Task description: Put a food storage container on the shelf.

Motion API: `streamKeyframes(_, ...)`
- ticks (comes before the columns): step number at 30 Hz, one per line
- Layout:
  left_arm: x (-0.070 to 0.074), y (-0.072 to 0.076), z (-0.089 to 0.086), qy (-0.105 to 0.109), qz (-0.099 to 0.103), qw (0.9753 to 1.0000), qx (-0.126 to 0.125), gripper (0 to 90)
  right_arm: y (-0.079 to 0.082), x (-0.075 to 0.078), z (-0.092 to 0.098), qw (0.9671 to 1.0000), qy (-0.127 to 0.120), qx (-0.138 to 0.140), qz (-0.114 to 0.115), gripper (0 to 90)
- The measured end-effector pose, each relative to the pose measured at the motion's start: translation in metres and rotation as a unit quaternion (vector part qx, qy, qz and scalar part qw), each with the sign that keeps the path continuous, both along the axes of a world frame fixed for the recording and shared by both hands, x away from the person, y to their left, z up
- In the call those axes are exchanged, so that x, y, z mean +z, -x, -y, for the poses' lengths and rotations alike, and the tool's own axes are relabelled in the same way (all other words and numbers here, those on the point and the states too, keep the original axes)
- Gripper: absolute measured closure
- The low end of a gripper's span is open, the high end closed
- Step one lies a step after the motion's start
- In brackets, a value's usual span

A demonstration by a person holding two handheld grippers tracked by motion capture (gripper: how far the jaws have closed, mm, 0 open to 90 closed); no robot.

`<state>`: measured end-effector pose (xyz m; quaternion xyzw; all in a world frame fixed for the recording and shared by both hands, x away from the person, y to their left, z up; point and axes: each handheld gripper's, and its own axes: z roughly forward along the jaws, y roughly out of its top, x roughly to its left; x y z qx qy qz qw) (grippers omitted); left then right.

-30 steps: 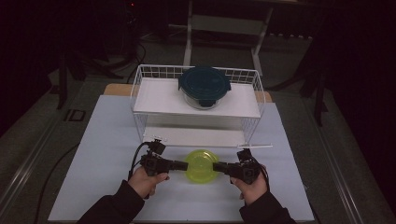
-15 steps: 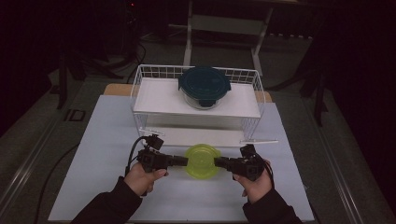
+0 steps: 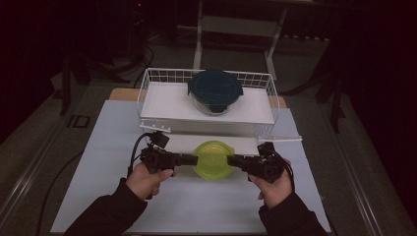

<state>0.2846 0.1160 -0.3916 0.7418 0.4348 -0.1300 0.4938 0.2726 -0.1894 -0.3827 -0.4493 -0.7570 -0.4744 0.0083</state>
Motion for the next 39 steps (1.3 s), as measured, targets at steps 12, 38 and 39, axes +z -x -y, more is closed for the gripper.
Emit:
streamKeyframes(12, 0.039, -0.007, -0.006, 0.014, 0.025, 0.9996, 0.004, 81.0, -0.005, 0.041, -0.004, 0.9994, -0.005, -0.004, 0.034, 80.6)
streamKeyframes(38, 0.119, -0.050, -0.014, 0.027, 0.063, 0.9973, 0.027, 81.2, -0.047, 0.119, -0.017, 0.9952, -0.009, -0.035, 0.091, 80.3)
streamKeyframes(39, 0.121, -0.053, -0.014, 0.030, 0.062, 0.9972, 0.028, 81.3, -0.050, 0.122, -0.016, 0.9949, -0.012, -0.037, 0.093, 80.3)
